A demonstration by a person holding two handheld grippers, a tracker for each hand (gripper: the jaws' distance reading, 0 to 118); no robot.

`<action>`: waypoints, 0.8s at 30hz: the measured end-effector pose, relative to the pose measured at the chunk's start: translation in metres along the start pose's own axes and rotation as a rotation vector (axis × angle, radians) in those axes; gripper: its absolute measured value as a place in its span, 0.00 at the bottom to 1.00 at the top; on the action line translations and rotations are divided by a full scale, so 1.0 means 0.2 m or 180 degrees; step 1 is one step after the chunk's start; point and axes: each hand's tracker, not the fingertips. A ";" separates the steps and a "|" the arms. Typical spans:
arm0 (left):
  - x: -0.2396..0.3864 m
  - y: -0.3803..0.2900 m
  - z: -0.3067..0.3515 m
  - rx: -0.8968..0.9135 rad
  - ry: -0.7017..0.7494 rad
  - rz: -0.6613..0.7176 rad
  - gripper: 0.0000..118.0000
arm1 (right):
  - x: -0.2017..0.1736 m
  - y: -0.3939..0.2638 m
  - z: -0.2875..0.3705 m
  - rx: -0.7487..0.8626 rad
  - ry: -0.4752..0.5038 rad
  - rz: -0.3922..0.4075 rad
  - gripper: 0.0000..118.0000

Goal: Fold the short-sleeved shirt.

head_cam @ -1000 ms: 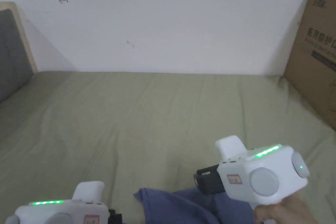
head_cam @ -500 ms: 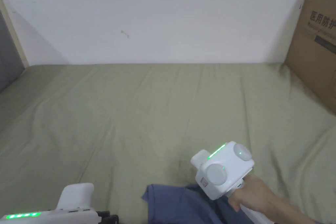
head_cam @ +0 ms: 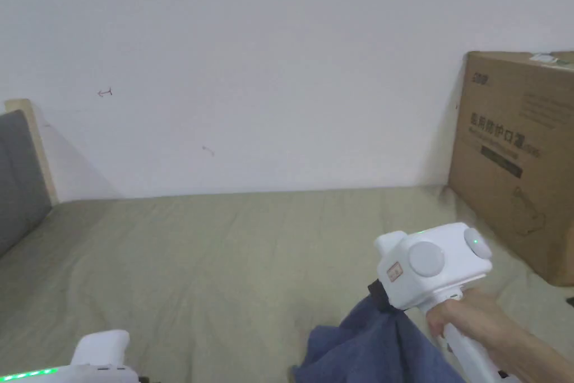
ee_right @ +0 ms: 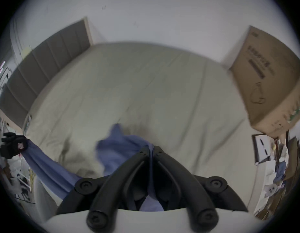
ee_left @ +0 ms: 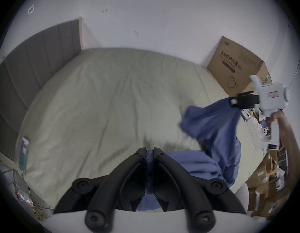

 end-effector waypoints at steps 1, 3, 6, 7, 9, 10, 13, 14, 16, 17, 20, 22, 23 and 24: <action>0.00 0.02 0.05 0.0058 0.0087 0.0002 0.05 | 0.05 0.01 0.12 0.0111 -0.0033 -0.0060 0.01; 0.00 0.07 0.16 0.0207 0.0226 -0.0083 0.05 | 0.14 0.01 0.39 0.0361 -0.0141 -0.0149 0.01; 0.03 0.14 0.35 0.0494 0.0301 -0.0239 0.05 | 0.27 -0.02 0.76 0.0725 -0.0266 -0.0285 0.01; 0.03 0.16 0.41 0.0618 0.0340 -0.0204 0.05 | 0.32 -0.02 0.86 0.0851 -0.0288 -0.0384 0.01; 0.02 0.21 0.52 0.0765 0.0407 -0.0121 0.05 | 0.40 -0.06 1.05 0.1065 -0.0304 -0.0548 0.01; 0.02 0.24 0.56 0.0790 0.0411 -0.0064 0.05 | 0.41 -0.08 1.12 0.1094 -0.0358 -0.0604 0.01; 0.03 0.31 0.69 0.0964 0.0543 -0.0133 0.05 | 0.44 -0.14 1.26 0.1045 -0.0551 -0.0600 0.01; 0.05 0.33 0.74 0.1044 0.0549 -0.0150 0.05 | 0.45 -0.16 1.30 0.1077 -0.0552 -0.0642 0.01; 0.07 0.39 0.80 0.1130 0.0495 -0.0186 0.05 | 0.46 -0.17 1.35 0.1187 -0.0413 -0.0850 0.01; 0.07 0.43 0.81 0.1107 0.0488 -0.0197 0.05 | 0.48 -0.18 1.37 0.1248 -0.0345 -0.0930 0.01; 0.11 0.51 0.83 0.1141 0.0495 -0.0292 0.05 | 0.53 -0.15 1.38 0.1282 -0.0330 -0.1048 0.01; 0.10 0.59 0.81 0.1201 0.0505 -0.0251 0.05 | 0.55 -0.13 1.38 0.1294 -0.0321 -0.1064 0.01; 0.09 0.63 0.80 0.1219 0.0512 -0.0223 0.05 | 0.59 -0.09 1.36 0.1289 -0.0305 -0.1099 0.01; 0.09 0.67 0.79 0.1189 0.0512 -0.0208 0.05 | 0.60 -0.07 1.35 0.1297 -0.0271 -0.1111 0.01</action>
